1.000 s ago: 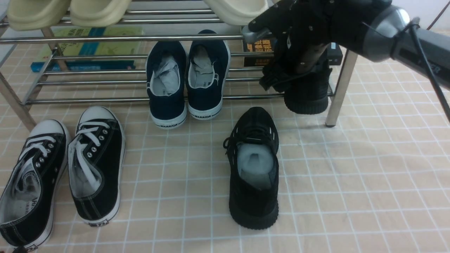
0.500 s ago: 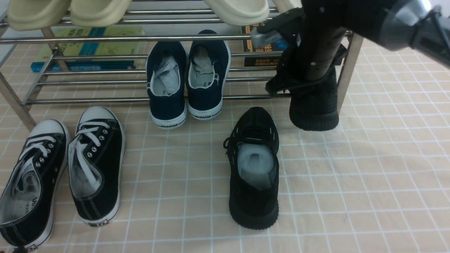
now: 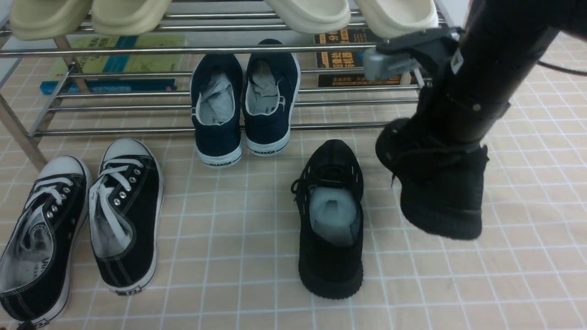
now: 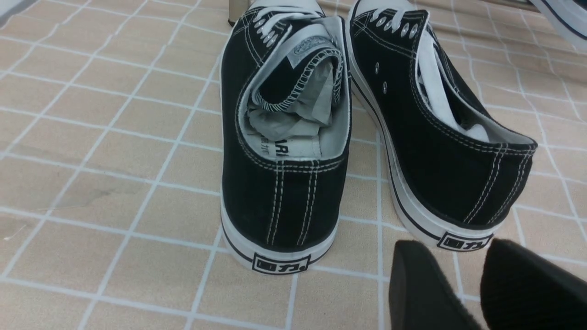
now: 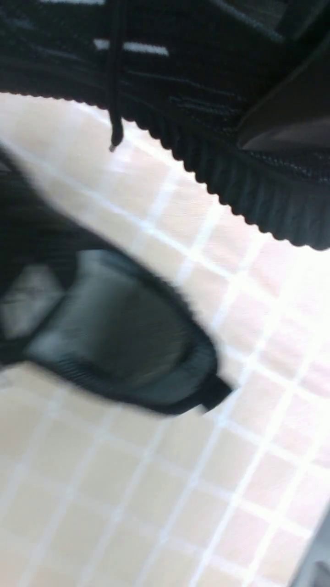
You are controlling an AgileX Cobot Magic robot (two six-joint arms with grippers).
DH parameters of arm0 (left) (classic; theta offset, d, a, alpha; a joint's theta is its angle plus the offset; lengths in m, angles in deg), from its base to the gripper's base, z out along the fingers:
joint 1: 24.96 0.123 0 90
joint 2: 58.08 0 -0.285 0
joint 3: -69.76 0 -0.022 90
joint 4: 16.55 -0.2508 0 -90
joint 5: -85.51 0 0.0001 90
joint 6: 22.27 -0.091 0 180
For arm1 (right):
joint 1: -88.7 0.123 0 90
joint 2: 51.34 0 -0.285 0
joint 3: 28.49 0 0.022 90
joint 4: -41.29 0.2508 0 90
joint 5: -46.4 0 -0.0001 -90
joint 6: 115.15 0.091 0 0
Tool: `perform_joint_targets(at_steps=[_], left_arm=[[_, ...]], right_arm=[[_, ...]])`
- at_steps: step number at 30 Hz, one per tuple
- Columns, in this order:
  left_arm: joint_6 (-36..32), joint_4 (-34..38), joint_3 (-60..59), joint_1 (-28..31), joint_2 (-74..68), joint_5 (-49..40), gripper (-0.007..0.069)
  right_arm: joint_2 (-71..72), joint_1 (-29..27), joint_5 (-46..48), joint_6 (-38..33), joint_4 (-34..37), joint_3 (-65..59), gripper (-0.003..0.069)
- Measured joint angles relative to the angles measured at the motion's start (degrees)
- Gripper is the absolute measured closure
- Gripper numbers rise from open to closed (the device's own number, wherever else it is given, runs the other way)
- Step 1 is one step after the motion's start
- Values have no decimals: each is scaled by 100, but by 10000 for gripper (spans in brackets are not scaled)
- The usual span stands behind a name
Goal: Take the shoes off the shelf from the light coffee tablecloth by hand.
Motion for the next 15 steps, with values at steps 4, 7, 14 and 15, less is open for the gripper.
perform_joint_targets(at_steps=[4, 7, 14, 15], left_arm=[[0, 0, 0, 0, 0, 0, 385], [0, 0, 0, 0, 0, 0, 385], [0, 0, 0, 0, 0, 0, 385], [0, 0, 0, 0, 0, 0, 385]], right_arm=[[-5, 0, -320, -114, -8, -373, 650], [-5, 0, -850, -134, -8, -387, 649], [-153, 0, -1535, -207, 55, -388, 646], [-220, 0, -1629, -207, 55, -388, 645]])
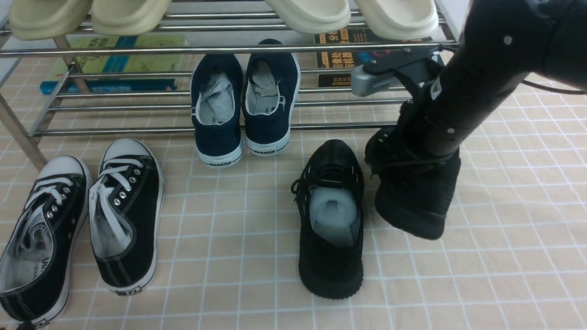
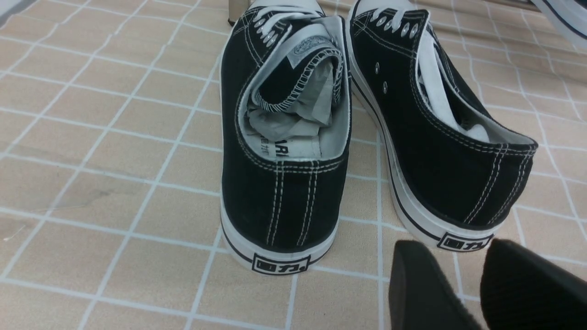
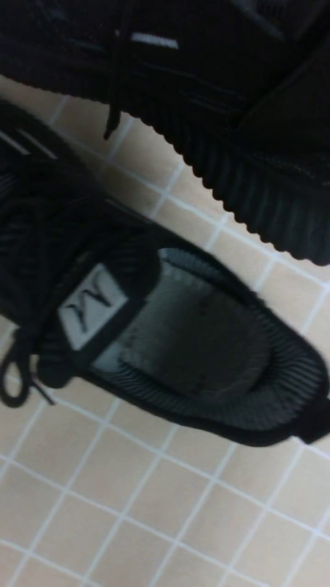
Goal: Take the shoes off the shelf from the light coffee tablecloth by hand.
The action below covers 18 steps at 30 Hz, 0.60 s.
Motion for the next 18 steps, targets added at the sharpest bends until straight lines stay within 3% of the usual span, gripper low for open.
perform_joint_targets(at_steps=[11, 18], left_arm=[[0, 0, 0, 0, 0, 0, 385], [0, 0, 0, 0, 0, 0, 385]], right_arm=[[-740, 0, -314, -57, -149, 0, 622], [-823, 0, -240, -57, -149, 23, 494]])
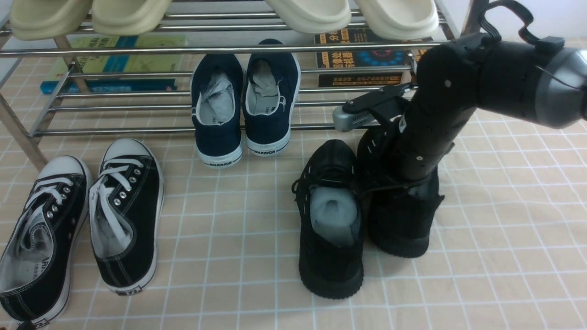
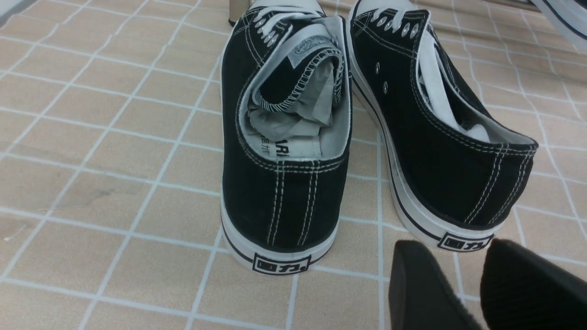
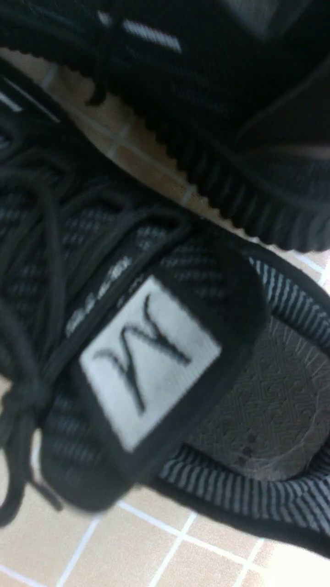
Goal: Take the shoes off the shelf from the light coffee tablecloth by hand.
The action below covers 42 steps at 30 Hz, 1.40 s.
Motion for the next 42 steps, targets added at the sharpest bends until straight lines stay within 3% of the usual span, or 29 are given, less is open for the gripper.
perform_joint_targets(at_steps=[7, 12, 20, 21, 25, 31, 34, 39, 40, 41, 42], left_arm=[[0, 0, 0, 0, 0, 0, 385], [0, 0, 0, 0, 0, 0, 385], [0, 0, 0, 0, 0, 0, 385], [0, 0, 0, 0, 0, 0, 385], [0, 0, 0, 0, 0, 0, 385], [0, 0, 0, 0, 0, 0, 385], [0, 0, 0, 0, 0, 0, 385], [0, 0, 0, 0, 0, 0, 385], [0, 0, 0, 0, 0, 0, 385], [0, 0, 0, 0, 0, 0, 385], [0, 0, 0, 0, 0, 0, 385]], right_arm=[[27, 0, 439, -10, -17, 108, 302], [254, 0, 1331, -15, -17, 428, 282], [1277, 0, 1697, -21, -22, 608, 483], [1526, 0, 1717, -21, -17, 608, 550], [2356, 0, 1764, -21, 72, 580, 670], [3797, 0, 1784, -21, 89, -80, 673], [5114, 0, 1574, -21, 89, -1168, 673], [6651, 0, -204, -21, 289, -2874, 672], [7168, 0, -1263, -21, 396, -3771, 671], [7223, 0, -1263, -21, 408, -3869, 671], [7559, 0, -2015, -21, 468, -4515, 670]])
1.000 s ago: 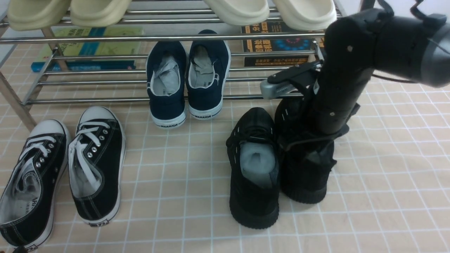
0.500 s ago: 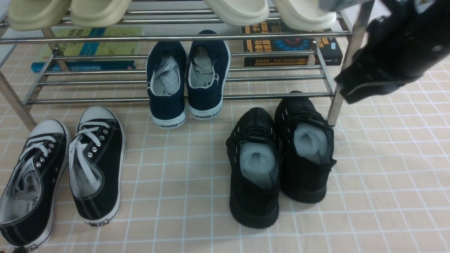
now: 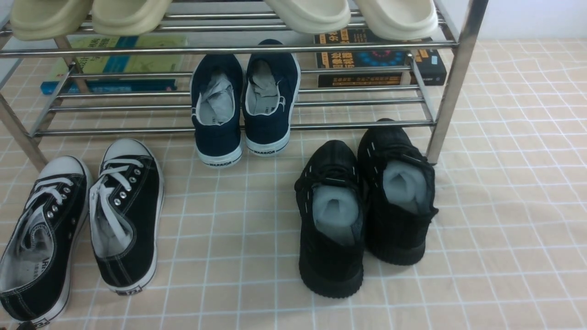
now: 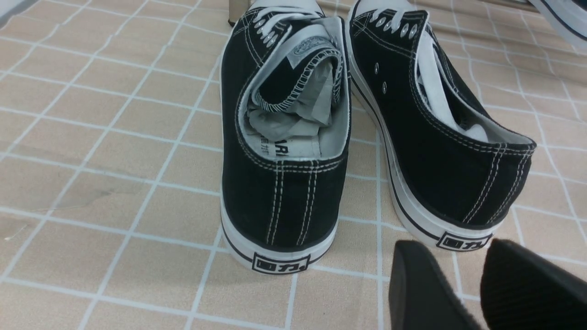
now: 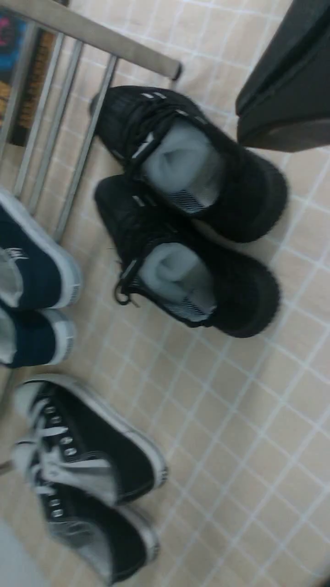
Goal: Take the shoes off the shelf from the light coffee tablecloth by hand.
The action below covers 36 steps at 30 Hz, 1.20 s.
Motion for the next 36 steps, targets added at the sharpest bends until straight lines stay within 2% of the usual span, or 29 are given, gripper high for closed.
perform_joint_targets(at_steps=[5, 7, 11, 17, 30, 36], left_arm=[[0, 0, 0, 0, 0, 0, 385], [0, 0, 0, 0, 0, 0, 385], [0, 0, 0, 0, 0, 0, 385], [0, 0, 0, 0, 0, 0, 385], [0, 0, 0, 0, 0, 0, 385], [0, 0, 0, 0, 0, 0, 385]], right_arm=[[419, 0, -1929, 0, 30, -1557, 669], [424, 0, -2322, 0, 48, -1989, 668], [424, 0, -2518, 0, 70, -2498, 666], [424, 0, -2520, 0, 70, -3000, 659], [739, -71, -2339, 0, -76, -3055, 652], [2038, -1191, -1025, 0, -727, -3054, 648]])
